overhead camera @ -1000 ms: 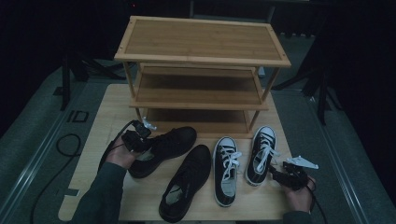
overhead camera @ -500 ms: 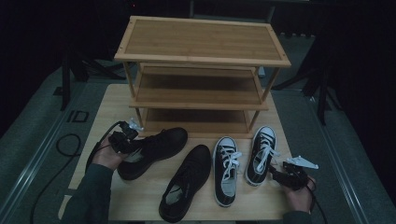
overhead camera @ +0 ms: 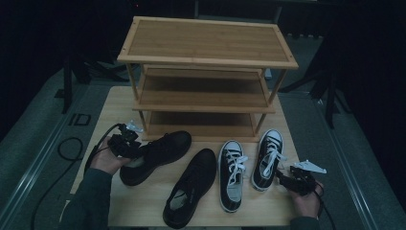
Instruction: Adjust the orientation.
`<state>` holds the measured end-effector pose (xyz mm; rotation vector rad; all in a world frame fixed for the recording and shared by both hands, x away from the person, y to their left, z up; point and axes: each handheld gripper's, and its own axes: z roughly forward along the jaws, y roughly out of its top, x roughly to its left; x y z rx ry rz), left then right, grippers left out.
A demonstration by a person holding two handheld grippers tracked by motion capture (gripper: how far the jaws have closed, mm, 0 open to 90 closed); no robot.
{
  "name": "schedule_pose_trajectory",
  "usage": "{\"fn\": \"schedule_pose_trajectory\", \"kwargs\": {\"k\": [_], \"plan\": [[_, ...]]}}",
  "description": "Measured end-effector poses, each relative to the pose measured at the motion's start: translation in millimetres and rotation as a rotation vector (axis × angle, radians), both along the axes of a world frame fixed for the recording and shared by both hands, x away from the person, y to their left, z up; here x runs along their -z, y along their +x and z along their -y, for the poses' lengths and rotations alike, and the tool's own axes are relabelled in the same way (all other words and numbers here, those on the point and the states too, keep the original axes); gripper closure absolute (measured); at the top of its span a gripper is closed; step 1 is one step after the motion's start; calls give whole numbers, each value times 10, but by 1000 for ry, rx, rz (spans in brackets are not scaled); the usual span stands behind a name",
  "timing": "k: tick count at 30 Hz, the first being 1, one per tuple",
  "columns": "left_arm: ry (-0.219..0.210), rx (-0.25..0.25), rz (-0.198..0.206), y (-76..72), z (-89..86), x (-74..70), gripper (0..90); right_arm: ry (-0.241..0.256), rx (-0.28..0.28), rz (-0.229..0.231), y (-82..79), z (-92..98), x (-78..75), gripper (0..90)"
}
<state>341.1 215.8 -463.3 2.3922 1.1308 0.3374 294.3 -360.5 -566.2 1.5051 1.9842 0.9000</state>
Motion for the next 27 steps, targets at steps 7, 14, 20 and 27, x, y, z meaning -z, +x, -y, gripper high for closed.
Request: {"fn": "schedule_pose_trajectory", "kwargs": {"k": [7,14,20,27], "plan": [[-4,-9,8,-34,-20,-69,548,0,0,0,0,0,0,350],[-5,-6,34,-78,-5,-158,515,0,0,0,0,0,0,350],[-10,-2,24,-68,-3,-184,501,0,0,0,0,1,0,349],[-12,7,17,-66,3,-197,503,0,0,0,0,1,0,349]]}}
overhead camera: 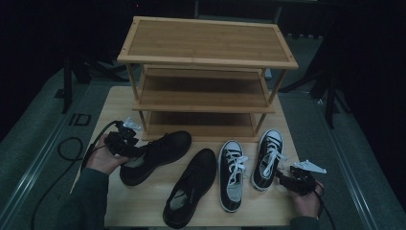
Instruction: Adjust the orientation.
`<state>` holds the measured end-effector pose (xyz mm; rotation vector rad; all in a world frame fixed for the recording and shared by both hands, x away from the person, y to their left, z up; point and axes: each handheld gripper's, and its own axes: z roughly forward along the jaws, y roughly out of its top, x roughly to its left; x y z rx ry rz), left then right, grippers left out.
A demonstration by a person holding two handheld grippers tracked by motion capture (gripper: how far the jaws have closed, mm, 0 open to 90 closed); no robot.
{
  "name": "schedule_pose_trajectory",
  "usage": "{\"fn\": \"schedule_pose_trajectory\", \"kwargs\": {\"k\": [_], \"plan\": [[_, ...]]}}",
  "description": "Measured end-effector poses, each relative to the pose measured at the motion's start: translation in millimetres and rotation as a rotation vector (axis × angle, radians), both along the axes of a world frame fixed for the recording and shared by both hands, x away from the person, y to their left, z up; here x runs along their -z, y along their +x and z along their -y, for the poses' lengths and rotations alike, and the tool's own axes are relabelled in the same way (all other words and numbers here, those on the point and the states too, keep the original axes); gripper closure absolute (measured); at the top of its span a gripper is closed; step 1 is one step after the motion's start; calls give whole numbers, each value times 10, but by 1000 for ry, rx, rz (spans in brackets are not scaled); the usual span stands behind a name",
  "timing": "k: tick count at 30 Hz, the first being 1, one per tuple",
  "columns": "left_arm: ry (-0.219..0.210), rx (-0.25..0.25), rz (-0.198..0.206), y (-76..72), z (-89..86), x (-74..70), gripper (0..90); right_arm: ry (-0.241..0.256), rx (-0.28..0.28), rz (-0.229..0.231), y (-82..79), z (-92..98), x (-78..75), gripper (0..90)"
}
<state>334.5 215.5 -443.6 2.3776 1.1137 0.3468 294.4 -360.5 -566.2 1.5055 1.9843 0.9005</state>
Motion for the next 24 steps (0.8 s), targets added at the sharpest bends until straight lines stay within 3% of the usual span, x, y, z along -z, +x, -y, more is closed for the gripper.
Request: {"fn": "schedule_pose_trajectory", "kwargs": {"k": [10,24], "plan": [[-5,4,22,-60,49,-73,497,-1,0,0,1,1,0,348],[5,58,32,-134,189,-192,497,0,-1,0,1,1,0,347]]}}
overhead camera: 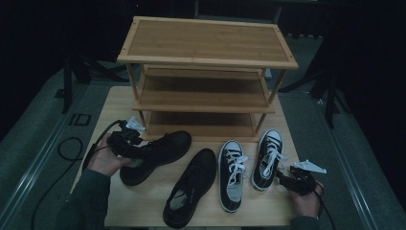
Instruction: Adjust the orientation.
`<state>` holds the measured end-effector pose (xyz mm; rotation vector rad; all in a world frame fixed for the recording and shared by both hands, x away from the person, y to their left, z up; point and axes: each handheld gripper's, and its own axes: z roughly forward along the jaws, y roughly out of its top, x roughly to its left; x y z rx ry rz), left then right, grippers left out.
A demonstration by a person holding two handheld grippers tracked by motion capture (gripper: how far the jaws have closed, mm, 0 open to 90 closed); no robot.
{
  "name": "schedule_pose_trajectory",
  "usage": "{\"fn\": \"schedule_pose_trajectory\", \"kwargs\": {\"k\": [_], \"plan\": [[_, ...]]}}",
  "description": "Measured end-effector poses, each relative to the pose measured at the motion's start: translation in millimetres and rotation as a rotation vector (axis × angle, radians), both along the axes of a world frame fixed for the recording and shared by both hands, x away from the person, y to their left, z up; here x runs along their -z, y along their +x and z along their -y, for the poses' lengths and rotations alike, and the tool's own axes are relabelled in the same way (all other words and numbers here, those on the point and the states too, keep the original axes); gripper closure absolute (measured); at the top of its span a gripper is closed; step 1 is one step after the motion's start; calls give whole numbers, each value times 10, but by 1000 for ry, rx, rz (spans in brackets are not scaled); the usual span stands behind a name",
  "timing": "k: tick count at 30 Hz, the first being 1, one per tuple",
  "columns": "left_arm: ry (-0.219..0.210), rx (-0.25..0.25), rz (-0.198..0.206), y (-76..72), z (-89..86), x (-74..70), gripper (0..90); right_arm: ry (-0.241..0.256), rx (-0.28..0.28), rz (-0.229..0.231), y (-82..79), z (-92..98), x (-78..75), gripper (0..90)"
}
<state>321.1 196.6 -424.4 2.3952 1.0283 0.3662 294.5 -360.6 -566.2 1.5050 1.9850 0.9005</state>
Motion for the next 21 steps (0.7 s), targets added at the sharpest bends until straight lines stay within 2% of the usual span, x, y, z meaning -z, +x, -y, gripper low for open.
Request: {"fn": "schedule_pose_trajectory", "kwargs": {"k": [10,17,21], "plan": [[-5,54,-5,-55,141,-49,497,1,1,-1,0,-1,0,348],[-21,92,-41,-80,253,-29,498,1,1,-1,0,-1,0,347],[-16,114,-46,-109,337,-19,498,0,0,0,1,0,0,347]]}}
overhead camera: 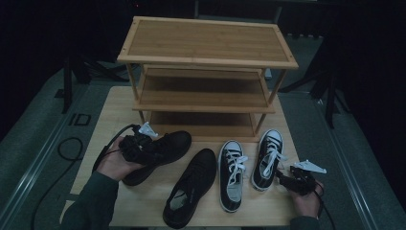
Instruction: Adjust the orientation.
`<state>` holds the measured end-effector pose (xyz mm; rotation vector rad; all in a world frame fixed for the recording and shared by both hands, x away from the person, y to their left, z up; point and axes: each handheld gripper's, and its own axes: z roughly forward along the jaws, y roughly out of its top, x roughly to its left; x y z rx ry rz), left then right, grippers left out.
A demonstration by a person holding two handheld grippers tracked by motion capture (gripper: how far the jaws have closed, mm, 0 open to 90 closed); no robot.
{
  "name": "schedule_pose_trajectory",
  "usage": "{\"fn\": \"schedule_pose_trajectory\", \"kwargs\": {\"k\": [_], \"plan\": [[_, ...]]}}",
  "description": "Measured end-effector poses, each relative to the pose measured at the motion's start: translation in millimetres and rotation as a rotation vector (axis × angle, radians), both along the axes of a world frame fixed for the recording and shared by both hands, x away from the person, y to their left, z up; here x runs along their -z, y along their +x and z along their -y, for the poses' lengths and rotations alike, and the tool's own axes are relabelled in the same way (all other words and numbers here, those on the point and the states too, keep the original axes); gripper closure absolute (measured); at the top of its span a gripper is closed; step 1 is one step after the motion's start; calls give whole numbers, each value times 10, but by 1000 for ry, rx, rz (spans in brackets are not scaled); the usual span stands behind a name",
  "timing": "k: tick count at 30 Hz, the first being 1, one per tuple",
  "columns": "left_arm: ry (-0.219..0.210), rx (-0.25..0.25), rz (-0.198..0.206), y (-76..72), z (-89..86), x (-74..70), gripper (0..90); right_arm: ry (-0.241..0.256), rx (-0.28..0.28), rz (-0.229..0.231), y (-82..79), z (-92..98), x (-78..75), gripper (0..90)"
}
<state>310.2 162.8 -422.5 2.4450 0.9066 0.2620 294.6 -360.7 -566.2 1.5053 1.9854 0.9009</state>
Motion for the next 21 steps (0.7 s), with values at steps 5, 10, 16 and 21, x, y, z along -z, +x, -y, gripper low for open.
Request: {"fn": "schedule_pose_trajectory", "kwargs": {"k": [5,10,16,21], "plan": [[11,25,-7,-35,85,6,498,1,1,0,0,-1,0,346],[15,43,-13,-75,153,19,498,1,0,0,0,0,0,346],[18,65,-11,-113,219,33,499,0,0,0,0,0,0,346],[27,83,-21,-138,277,54,500,0,-1,0,0,1,0,346]]}}
